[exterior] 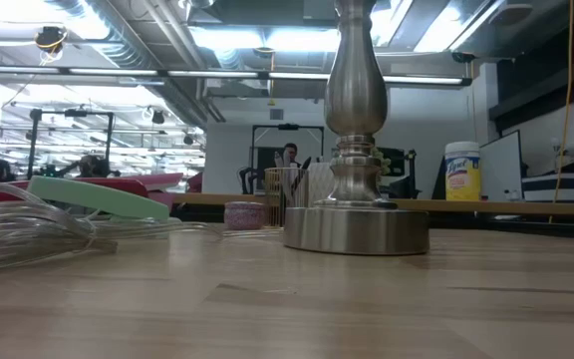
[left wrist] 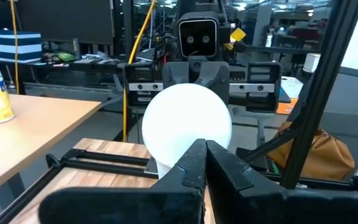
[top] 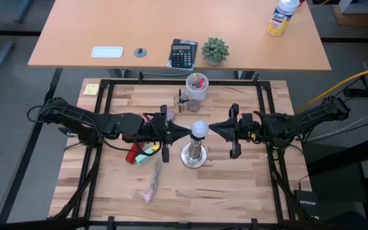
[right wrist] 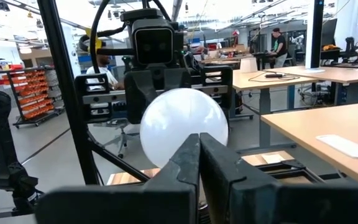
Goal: Screw lightbulb
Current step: Insert the lightbulb to the lamp
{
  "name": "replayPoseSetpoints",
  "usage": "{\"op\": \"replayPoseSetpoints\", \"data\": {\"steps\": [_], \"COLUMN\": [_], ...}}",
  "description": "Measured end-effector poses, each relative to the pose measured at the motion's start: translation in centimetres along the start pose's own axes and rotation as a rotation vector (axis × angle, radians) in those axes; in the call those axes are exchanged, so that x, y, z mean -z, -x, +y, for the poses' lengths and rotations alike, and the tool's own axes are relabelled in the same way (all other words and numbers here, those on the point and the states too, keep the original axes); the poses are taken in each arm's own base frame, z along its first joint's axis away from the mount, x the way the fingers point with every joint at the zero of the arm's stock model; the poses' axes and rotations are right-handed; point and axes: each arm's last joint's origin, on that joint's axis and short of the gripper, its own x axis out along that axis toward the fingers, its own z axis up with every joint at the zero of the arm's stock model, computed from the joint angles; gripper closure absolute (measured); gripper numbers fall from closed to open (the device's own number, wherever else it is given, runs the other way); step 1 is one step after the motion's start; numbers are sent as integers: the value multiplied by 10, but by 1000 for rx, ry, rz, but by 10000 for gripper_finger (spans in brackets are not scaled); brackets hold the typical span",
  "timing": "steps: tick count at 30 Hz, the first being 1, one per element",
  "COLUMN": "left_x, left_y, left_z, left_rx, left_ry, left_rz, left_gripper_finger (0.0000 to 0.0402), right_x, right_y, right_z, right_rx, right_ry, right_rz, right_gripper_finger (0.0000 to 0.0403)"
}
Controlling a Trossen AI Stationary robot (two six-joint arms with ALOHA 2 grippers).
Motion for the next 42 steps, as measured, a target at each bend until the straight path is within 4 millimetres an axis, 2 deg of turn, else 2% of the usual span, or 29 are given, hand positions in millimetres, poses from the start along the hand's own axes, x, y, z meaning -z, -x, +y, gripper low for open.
{"op": "replayPoseSetpoints", "data": {"steps": [26, 42], "left_x": [3, 11], "left_y": [-1, 4], "left_z": [3, -5], "left_rx": [-92, -114], "left_ry": [-13, -25], "left_rz": [21, 79], "left_gripper_finger": [399, 399], "right_x": [0, 0], "right_y": [0, 0], "right_z": [1, 1], "right_rx": [-43, -41], "right_ry": [-22, -21], "right_rz": [3, 3], "right_gripper_finger": [388, 388]}}
